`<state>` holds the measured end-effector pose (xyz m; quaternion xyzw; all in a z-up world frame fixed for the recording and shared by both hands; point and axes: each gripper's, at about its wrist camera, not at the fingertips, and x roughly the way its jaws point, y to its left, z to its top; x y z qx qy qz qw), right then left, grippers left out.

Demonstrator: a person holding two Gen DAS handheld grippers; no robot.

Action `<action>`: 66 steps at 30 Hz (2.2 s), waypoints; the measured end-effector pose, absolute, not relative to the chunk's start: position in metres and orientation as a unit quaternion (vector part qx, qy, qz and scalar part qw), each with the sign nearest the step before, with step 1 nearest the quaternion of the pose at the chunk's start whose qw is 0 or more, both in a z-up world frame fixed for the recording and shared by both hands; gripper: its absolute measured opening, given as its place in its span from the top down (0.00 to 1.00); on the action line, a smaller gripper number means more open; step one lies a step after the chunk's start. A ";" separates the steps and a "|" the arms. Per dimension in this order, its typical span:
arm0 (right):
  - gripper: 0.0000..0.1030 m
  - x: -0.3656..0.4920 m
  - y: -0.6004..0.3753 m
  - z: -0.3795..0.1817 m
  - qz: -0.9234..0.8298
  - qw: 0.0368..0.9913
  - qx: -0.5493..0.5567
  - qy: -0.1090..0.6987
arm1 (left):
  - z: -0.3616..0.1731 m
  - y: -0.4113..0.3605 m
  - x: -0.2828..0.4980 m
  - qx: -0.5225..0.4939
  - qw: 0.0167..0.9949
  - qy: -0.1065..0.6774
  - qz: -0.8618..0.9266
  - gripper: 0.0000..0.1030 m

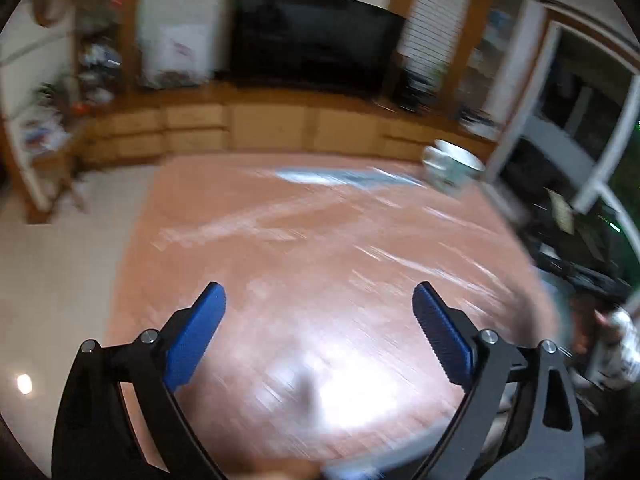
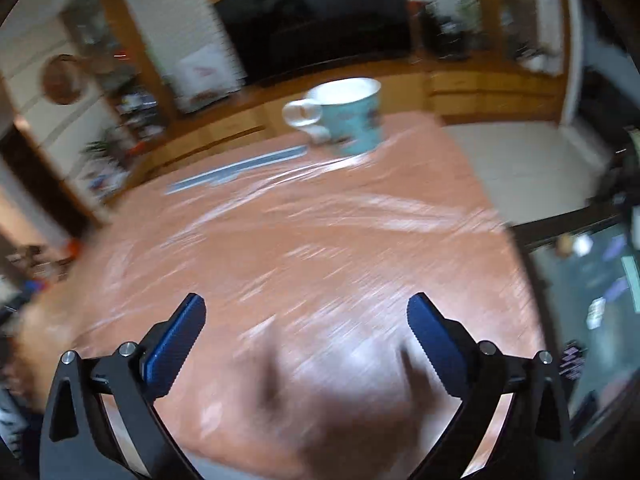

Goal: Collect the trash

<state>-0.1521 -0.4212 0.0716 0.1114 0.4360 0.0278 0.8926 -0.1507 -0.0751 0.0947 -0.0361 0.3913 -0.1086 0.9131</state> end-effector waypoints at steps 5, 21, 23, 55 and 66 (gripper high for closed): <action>0.04 -0.103 -0.450 0.030 -0.045 0.886 0.076 0.456 | 0.042 -0.050 -0.067 -0.017 0.907 0.420 -0.008 0.07; 0.04 -0.053 -0.481 -0.002 -0.085 0.881 0.048 0.462 | -0.011 -0.014 0.009 -0.017 0.886 0.461 0.035 0.07; 0.03 -0.052 -0.479 0.000 -0.084 0.881 0.048 0.463 | -0.012 -0.014 0.009 -0.016 0.888 0.458 0.033 0.05; 0.04 -0.052 -0.479 0.001 -0.085 0.881 0.048 0.462 | -0.011 -0.015 0.009 -0.015 0.886 0.462 0.029 0.01; 0.04 -0.052 -0.479 0.001 -0.085 0.881 0.047 0.462 | -0.011 -0.015 0.010 -0.015 0.886 0.462 0.029 0.01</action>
